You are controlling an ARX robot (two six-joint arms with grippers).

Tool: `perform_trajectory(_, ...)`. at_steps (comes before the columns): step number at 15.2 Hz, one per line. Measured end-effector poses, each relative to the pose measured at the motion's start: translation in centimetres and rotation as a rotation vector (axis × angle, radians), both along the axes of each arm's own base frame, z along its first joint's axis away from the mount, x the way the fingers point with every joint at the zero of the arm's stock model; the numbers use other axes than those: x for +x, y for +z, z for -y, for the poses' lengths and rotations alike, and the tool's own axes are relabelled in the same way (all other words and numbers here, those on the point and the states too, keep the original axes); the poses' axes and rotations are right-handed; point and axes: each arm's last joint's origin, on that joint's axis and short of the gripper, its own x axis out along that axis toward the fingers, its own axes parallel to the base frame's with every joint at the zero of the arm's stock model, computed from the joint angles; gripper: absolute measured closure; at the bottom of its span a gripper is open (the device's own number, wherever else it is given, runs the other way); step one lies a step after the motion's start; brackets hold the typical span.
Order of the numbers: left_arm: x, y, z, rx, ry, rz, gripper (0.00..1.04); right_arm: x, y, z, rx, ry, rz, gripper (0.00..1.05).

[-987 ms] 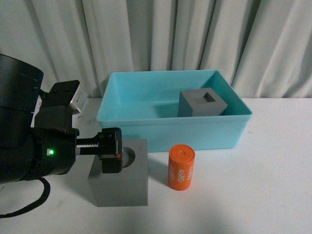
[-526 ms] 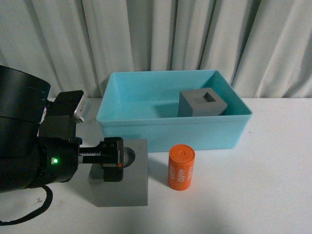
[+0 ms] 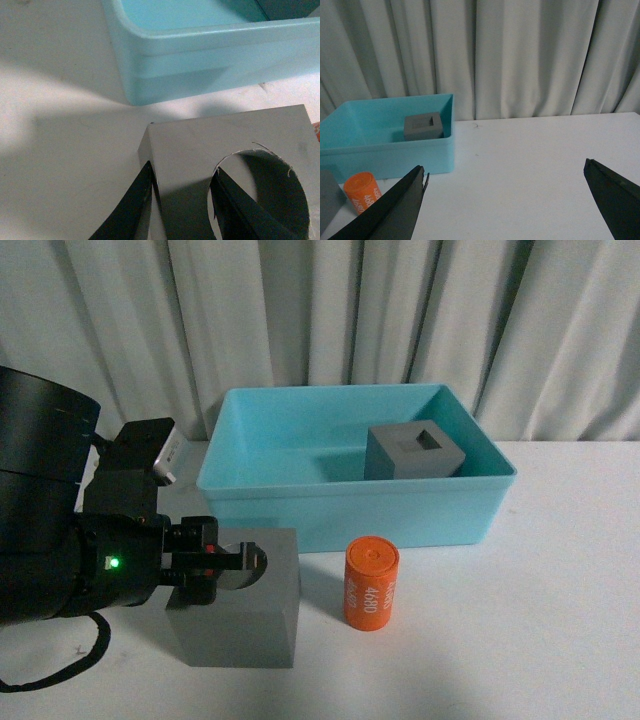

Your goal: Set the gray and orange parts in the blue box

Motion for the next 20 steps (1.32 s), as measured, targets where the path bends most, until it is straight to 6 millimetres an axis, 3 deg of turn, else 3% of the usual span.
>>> perform_trajectory(2, -1.0, 1.3, -1.3, 0.005, 0.040, -0.016, 0.82, 0.0, 0.0, 0.0, 0.000, 0.000, 0.000, 0.06)
perform_trajectory(4, -2.1, 3.9, -3.3, -0.017, 0.123, -0.018, 0.83, 0.0, 0.0, 0.0, 0.000, 0.000, 0.000, 0.06)
perform_trajectory(7, -2.9, 10.8, -5.1, -0.092, 0.198, 0.147, 0.83, 0.0, 0.0, 0.0, 0.000, 0.000, 0.000, 0.06)
perform_trajectory(8, -2.0, 13.6, -4.9, -0.117, 0.199, 0.226, 0.83, 0.0, 0.0, 0.0, 0.000, 0.000, 0.000, 0.06)
perform_trajectory(9, -0.8, 14.8, -4.4, -0.130, 0.185, 0.267, 0.83, 0.0, 0.0, 0.0, 0.000, 0.000, 0.000, 0.06)
perform_trajectory(11, 2.5, 15.1, -2.7, -0.130, 0.162, 0.285, 0.83, 0.0, 0.0, 0.0, 0.000, 0.000, 0.000, 0.06)
perform_trajectory(14, 5.8, 13.9, -0.9, -0.109, 0.151, 0.261, 0.83, 0.0, 0.0, 0.0, 0.000, 0.000, 0.000, 0.06)
perform_trajectory(17, 7.5, 12.2, 0.8, -0.078, 0.123, 0.233, 0.83, 0.0, 0.0, 0.0, 0.000, 0.000, 0.000, 0.06)
perform_trajectory(20, 7.7, 11.0, 1.5, -0.065, 0.113, 0.208, 0.83, 0.0, 0.0, 0.0, 0.000, 0.000, 0.000, 0.06)
